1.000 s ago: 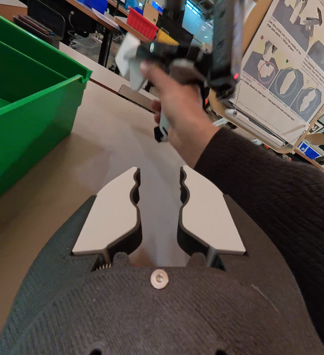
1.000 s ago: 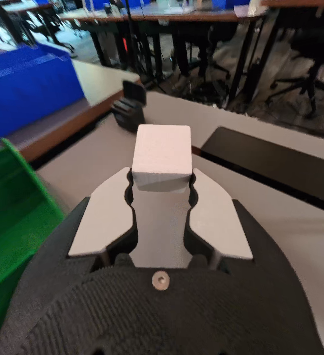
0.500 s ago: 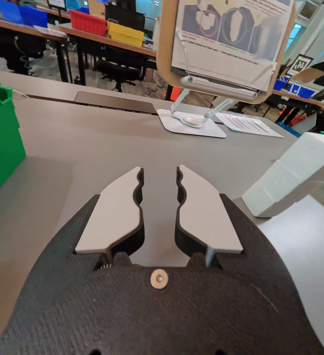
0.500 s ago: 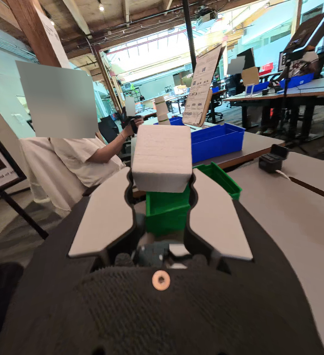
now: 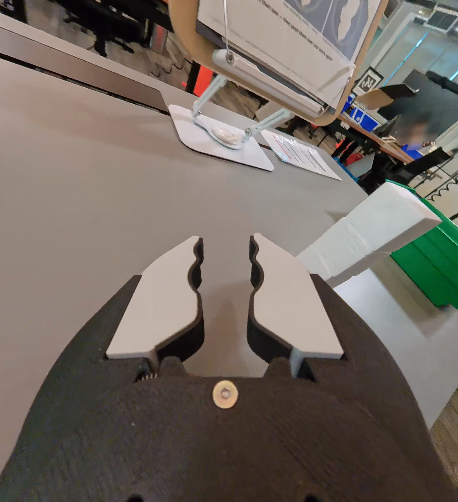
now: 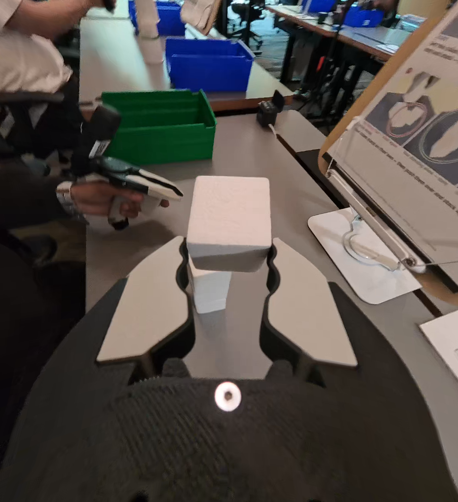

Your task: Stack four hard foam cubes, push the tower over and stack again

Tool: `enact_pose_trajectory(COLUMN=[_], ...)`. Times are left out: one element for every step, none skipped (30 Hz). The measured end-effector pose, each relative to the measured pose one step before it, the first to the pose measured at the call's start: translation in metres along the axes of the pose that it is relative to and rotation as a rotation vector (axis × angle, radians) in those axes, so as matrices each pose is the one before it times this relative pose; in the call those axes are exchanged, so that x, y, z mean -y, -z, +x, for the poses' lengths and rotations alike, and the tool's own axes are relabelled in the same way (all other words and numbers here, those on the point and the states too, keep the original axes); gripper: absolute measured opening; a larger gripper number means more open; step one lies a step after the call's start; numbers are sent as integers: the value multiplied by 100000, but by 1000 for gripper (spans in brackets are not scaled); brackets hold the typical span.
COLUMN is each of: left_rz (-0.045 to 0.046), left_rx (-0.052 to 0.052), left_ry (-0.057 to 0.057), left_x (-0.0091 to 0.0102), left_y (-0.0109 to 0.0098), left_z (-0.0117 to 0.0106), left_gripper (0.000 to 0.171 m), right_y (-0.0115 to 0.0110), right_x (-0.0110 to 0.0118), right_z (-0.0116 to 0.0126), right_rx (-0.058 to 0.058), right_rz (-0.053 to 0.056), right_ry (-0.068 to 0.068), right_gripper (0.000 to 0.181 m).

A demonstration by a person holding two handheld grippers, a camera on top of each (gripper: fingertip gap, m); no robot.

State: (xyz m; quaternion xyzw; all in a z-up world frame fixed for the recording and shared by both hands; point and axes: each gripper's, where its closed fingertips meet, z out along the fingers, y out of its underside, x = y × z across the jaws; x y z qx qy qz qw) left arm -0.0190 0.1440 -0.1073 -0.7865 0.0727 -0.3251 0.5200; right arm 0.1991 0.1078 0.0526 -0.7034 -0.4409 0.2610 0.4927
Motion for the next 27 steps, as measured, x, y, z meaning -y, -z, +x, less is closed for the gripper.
enact_pose_trajectory(left_rz=[-890, -1153, -1841, -2345, -1626, -396, 230, 288, 200, 83, 50, 112, 303, 295, 55, -116, -212, -222, -133, -105, -150, -126, -121, -100, -60, -92, -169], left_rx=[-1338, -1322, -1487, -1270, -560, 202, 414, 280, 141, 15, 72, 11, -97, -68, 10, -30, -265, -449, -383, -278, -140, -85, -104, -85, -52, -89, -130], left_ry=[125, 423, 492, 733, 1079, 1337, 1478, 1541, 1556, 1488, 1393, 1386, 1406, 1299, 1155, 1045, 858, 684, 392, 108, -43, -142, -164, -93, -20, 56, 172], left_x=[-221, -254, -349, -400, -299, -120, 12, 73, 75, 50, 38, 24, 50, 40, 13, -27, -54, -44, -23, -40, -35, -30, -30, -25, -17, -24, -25], left_y=[-223, -150, -59, 10, 60, 123, 180, 205, 230, 259, 276, 267, 251, 196, 130, 94, 49, 33, 33, 16, 18, 6, 6, 1, 5, -13, -28], left_z=[281, 223, 171, 54, -126, -287, -366, -359, -321, -295, -259, -210, -170, -152, -148, -118, -56, 1, 25, 39, 30, 36, 36, 22, 16, 6, 19], left_gripper=[33, 33, 33, 33, 33, 33, 33, 33, 33, 34, 34, 34, 34, 34, 34, 34, 34, 34, 33, 33, 33, 33, 33, 33, 33, 33, 33], right_y=[-270, -415, -531, -575, -602, -586, -557, -563, -589, -581, -476, -344, -246, -167, -95, -54, -19, 1, 17, 20, 19, -18, -69, -90, -104, -87, -70], right_x=[-539, -359, -95, 241, 389, 224, 63, 47, 83, 58, -93, -266, -289, -213, -117, -127, -201, -254, -266, -215, -216, -220, -248, -274, -263, -188, -85], right_z=[134, -38, -312, -375, -305, -175, 67, 106, -179, -522, -510, -318, -254, -206, -92, 18, 108, 158, 133, 137, 180, 219, 145, 91, 109, 73, -50], right_rx=[2699, 4062, 6218, 6533, 5459, 3518, 875, -545, 424, 2101, 2135, 1232, 963, 816, 510, 443, 636, 764, 1064, 783, 120, -365, -153, -54, -276, -160, 569], right_rz=[-477, -258, -212, 154, -508, -2389, -3528, -2751, -1310, -384, -1146, -2230, -2213, -1398, -281, 297, 416, 434, 503, 640, 423, -38, -439, -865, -1039, -756, -110], right_ry=[3755, 1260, -988, -1698, -301, 1945, 4094, 5296, 5214, 4157, 2631, 1439, 920, 817, 533, -17, -879, -1613, -1895, -1758, -1444, -1080, -845, -558, -285, -205, -266], right_gripper=[57, 57, 57, 57, 57, 57, 57, 57, 57, 57, 57, 57, 57, 57, 57, 57, 57, 57, 57, 57, 57, 57, 57, 57, 57, 57, 57])
